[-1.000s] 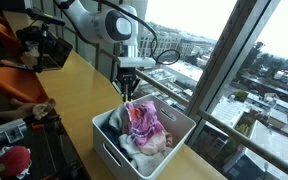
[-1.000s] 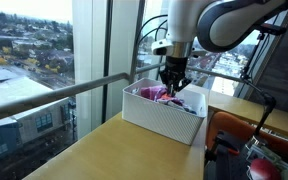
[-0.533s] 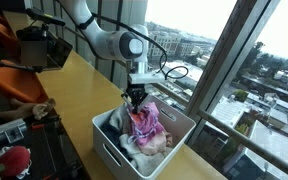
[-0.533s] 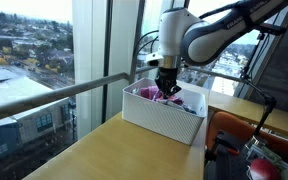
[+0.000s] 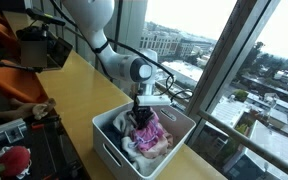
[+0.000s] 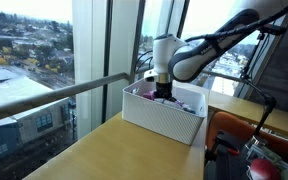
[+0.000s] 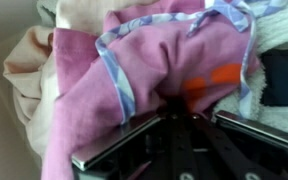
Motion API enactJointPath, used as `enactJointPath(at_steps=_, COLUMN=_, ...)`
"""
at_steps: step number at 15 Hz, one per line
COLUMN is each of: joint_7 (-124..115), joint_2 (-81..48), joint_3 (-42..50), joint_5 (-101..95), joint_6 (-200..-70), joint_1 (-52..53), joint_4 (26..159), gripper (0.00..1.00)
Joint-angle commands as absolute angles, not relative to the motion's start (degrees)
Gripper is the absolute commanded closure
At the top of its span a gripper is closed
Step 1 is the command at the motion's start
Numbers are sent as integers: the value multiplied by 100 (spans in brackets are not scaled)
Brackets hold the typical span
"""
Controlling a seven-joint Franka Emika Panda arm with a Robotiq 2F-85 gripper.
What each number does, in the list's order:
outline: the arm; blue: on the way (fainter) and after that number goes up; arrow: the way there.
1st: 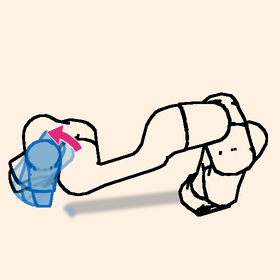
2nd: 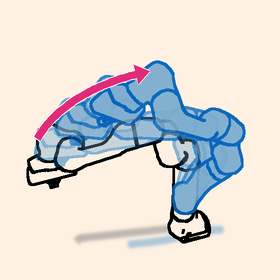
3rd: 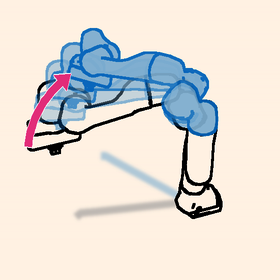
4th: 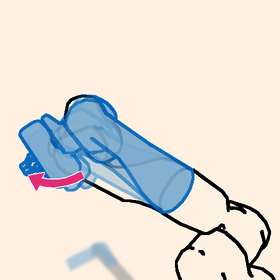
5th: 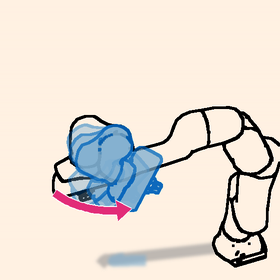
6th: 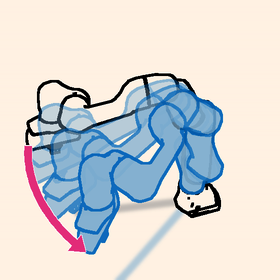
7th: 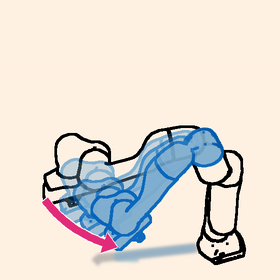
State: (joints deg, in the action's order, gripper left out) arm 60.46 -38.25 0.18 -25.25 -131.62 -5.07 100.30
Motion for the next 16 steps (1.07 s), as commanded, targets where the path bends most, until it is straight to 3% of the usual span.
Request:
enactJointPath(at_steps=1, joint_7=6277, joint_2=-4472, joint_3=40, joint_5=-2361, joint_6=-13170, joint_1=-668, joint_4=9488, gripper=100)
enactJointPath(at_steps=5, joint_7=6355, joint_2=-4520, joint_3=29, joint_5=-2297, joint_6=-13158, joint_1=-749, joint_4=9472, gripper=100)
enactJointPath(at_steps=10, joint_7=6344, joint_2=-3634, joint_3=-28, joint_5=-2228, joint_6=-13132, joint_1=-703, joint_4=10106, gripper=100)
enactJointPath(at_steps=11, joint_7=6325, joint_2=-3364, joint_3=-44, joint_5=-2229, joint_6=-13126, joint_1=-673, joint_4=10301, gripper=74)
enactJointPath(at_steps=12, joint_7=6298, joint_2=-3042, joint_3=-46, joint_5=-2272, joint_6=-13121, joint_1=-627, joint_4=10521, gripper=72)
enactJointPath(at_steps=16, joint_7=6290, joint_2=-1902, joint_3=-47, joint_5=-2368, joint_6=-13038, joint_1=-483, joint_4=11190, gripper=45)
